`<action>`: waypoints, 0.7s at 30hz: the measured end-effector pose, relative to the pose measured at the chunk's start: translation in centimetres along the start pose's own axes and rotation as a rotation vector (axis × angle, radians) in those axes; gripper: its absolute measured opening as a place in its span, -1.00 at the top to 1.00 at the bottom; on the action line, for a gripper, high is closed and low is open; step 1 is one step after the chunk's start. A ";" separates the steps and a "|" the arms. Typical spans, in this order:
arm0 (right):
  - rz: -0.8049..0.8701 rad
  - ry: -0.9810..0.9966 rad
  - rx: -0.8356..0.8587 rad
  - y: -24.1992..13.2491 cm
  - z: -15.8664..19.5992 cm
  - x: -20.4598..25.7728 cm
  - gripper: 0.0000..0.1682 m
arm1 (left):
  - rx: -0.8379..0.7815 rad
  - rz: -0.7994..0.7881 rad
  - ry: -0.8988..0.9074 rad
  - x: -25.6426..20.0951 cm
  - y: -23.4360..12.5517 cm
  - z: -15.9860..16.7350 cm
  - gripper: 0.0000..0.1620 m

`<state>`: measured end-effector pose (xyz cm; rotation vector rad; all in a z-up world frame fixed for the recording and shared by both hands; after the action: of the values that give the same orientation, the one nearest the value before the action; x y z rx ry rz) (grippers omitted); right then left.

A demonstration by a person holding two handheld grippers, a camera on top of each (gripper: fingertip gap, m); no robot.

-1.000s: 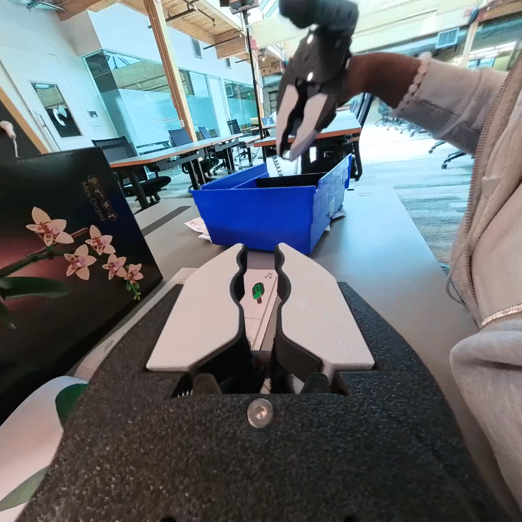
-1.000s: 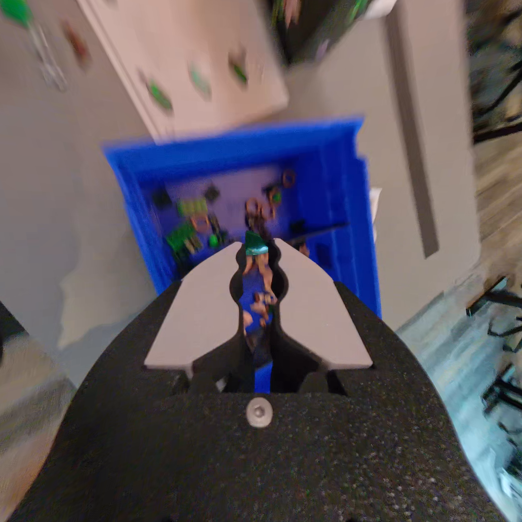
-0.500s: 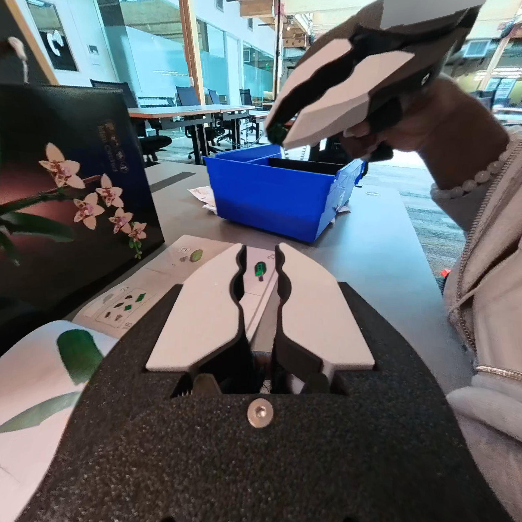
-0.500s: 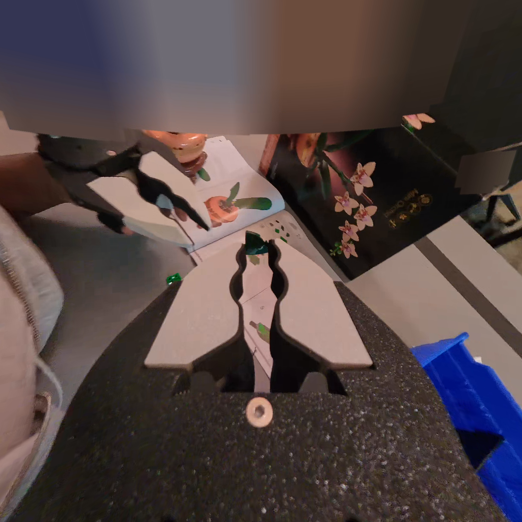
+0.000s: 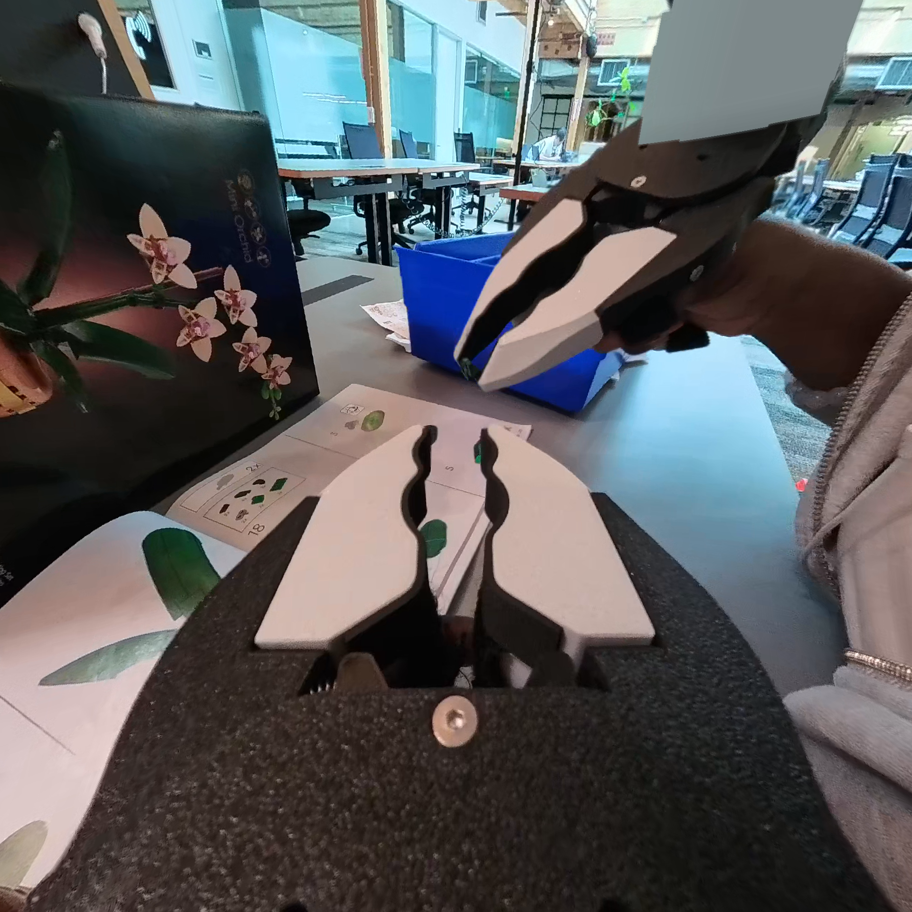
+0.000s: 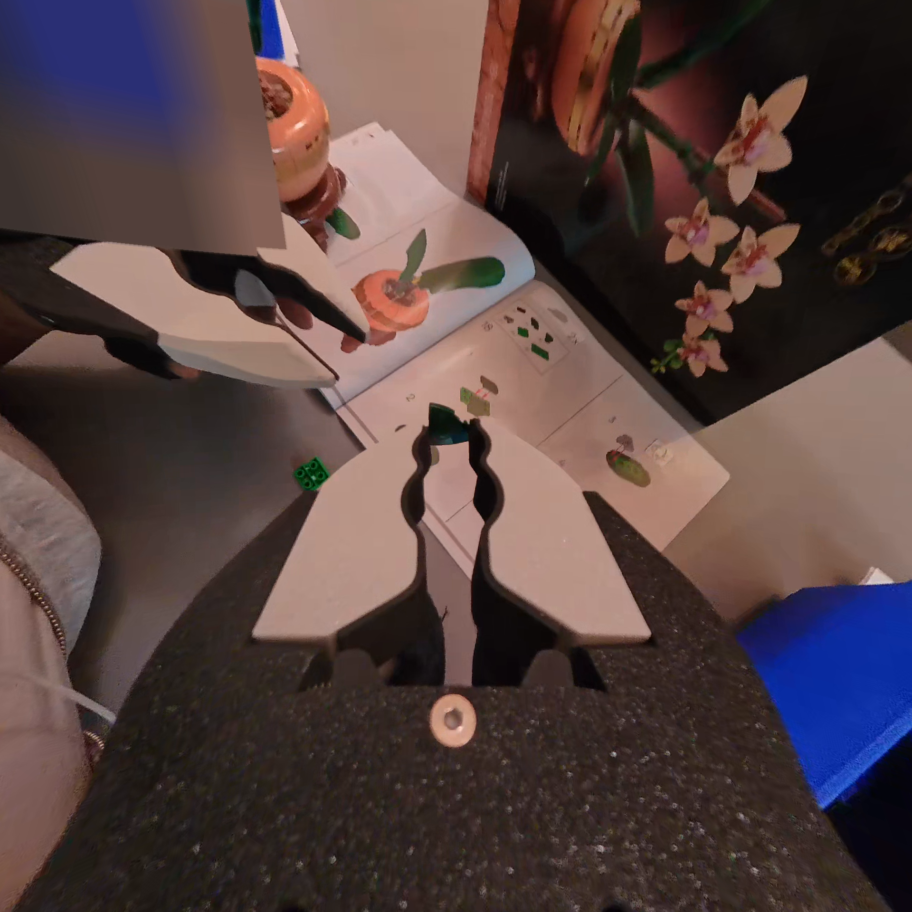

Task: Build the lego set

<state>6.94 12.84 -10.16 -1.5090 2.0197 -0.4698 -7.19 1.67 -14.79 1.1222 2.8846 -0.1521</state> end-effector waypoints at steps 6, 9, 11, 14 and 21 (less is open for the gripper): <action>-0.013 0.029 0.076 1.2 0.1 -0.3 0.82 | 0.009 -0.018 -0.043 0.3 0.0 0.3 0.78; -0.027 0.028 0.127 1.6 0.2 -0.2 0.82 | 0.006 -0.018 -0.064 0.4 0.0 0.3 0.78; -0.032 0.015 0.176 1.7 0.5 -0.3 0.82 | 0.020 -0.029 -0.071 0.5 -0.1 0.4 0.78; -0.057 0.015 0.280 1.0 1.0 -0.3 0.82 | 0.033 -0.029 -0.079 0.5 -0.1 0.4 0.78; 0.006 0.075 0.424 -1.1 3.2 0.2 0.82 | 0.036 -0.024 -0.091 0.4 0.0 0.4 0.78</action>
<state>9.73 12.50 -12.08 -1.2383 1.8290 -0.8999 -7.52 1.87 -15.19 1.0577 2.8268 -0.2505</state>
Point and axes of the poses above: each gripper's, where its closed fingertips meet, y out along the fingers, z out of its underside, x = y × z across the jaws, the point moved 10 cm from there along -y, back along the fingers, and after that the axes turned 14 degrees about z, right-handed, at the moved point
